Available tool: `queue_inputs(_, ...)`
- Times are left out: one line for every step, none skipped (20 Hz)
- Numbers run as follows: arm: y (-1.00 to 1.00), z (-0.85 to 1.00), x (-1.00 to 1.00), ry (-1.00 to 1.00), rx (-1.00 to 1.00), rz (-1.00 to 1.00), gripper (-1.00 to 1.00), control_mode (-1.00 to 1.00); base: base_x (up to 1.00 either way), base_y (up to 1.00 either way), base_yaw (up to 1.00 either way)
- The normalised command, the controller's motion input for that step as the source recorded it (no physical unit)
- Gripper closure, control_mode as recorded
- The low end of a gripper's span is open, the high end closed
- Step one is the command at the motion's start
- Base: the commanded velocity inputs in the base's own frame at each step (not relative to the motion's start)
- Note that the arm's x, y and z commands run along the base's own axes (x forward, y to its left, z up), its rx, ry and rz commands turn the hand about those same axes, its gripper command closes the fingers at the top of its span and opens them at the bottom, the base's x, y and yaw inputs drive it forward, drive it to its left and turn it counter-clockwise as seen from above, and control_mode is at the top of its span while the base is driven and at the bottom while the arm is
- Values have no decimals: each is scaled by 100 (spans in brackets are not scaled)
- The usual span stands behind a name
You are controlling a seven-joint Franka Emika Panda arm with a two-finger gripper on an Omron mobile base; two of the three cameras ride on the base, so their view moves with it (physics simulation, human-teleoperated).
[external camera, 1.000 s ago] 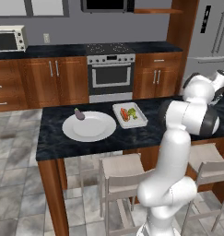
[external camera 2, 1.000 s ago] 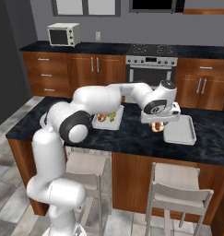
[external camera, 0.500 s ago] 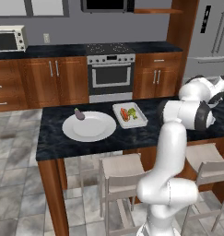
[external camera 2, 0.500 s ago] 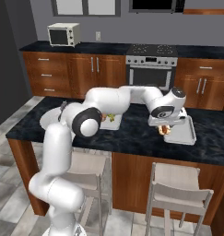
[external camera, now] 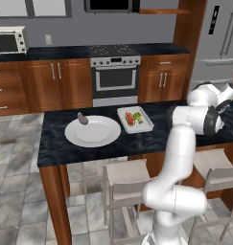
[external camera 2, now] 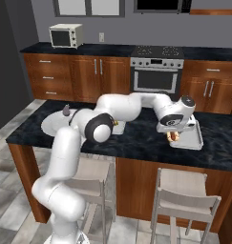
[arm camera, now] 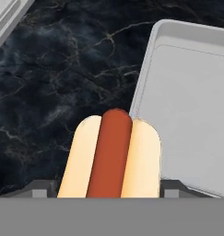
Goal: Place one cooked food and one vegetable from the large plate to each tupperware container.
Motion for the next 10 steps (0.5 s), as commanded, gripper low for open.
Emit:
queue_inputs(-16, -9, 22, 0, 0, 0, 100, -100, 0, 0, 0)
queue_inputs(-21, -12, 23, 0, 2, 0, 100, -100, 0, 0, 0)
queue_inputs(-22, -6, 24, -2, 0, 0, 100, -100, 0, 0, 0)
queue_inputs(-18, -3, 27, -1, 0, 0, 100, -100, 0, 0, 0)
queue_inputs(0, -19, 22, -4, 0, 0, 100, -100, 0, 0, 0)
queue_inputs(-10, -20, 22, -8, 0, 0, 100, -100, 0, 0, 0)
queue_inputs(-14, -22, 18, -11, 0, 0, 100, -100, 0, 0, 0)
queue_inputs(-11, -21, 20, -12, 0, 0, 100, -100, 0, 0, 0)
queue_inputs(-4, -21, 13, -15, 0, 0, 100, -100, 0, 0, 0)
queue_inputs(0, -28, 13, -15, 0, 0, 100, -100, 0, 0, 0)
